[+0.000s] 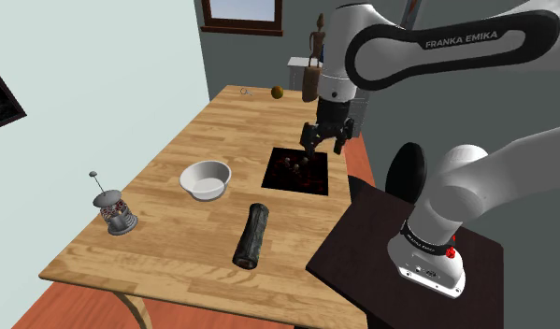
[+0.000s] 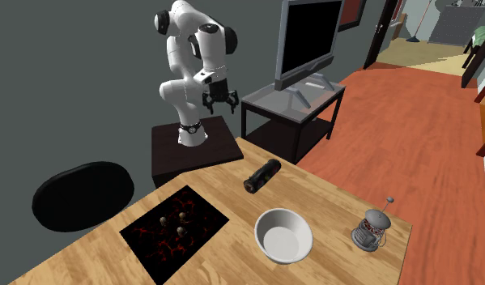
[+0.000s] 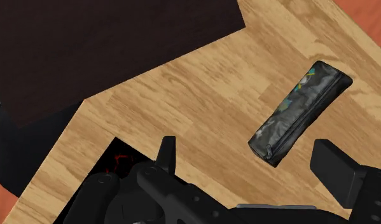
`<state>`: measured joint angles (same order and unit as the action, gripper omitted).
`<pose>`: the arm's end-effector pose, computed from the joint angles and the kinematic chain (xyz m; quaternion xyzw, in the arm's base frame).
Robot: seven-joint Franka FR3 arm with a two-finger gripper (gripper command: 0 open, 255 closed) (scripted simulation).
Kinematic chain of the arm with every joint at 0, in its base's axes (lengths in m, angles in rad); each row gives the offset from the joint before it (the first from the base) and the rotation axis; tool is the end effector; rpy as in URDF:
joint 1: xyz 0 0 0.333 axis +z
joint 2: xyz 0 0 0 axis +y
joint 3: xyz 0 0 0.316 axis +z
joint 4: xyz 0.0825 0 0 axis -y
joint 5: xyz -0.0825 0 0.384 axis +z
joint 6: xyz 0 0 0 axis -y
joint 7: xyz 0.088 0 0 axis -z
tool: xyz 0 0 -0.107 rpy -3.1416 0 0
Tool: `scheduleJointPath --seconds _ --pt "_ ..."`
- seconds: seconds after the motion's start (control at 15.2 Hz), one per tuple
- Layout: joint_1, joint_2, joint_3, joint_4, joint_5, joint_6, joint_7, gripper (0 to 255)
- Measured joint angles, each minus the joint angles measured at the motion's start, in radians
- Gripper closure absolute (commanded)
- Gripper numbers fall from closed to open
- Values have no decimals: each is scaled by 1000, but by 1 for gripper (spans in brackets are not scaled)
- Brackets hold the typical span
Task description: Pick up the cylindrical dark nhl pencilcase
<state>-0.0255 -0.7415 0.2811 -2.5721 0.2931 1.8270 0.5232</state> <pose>0.3162 0.1127 0.4851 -0.9771 0.2073 0.0238 0.0414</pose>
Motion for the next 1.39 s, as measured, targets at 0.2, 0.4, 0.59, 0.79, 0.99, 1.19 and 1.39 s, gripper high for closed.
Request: scheduleJointPath --seconds 0.2,0.4,0.59,0.79,0.99,1.19,1.39 --pt "-5 53 86 -34 37 114 109 0" --pt "-22 135 175 -41 60 229 223 0" --pt "-53 238 270 -43 62 355 344 0" --pt "-105 357 365 -18 24 468 482 0" --pt "-179 505 473 18 -75 584 661 0" --pt "-261 681 564 72 -275 673 904 0" --pt "-259 872 553 150 -557 707 1196 0"
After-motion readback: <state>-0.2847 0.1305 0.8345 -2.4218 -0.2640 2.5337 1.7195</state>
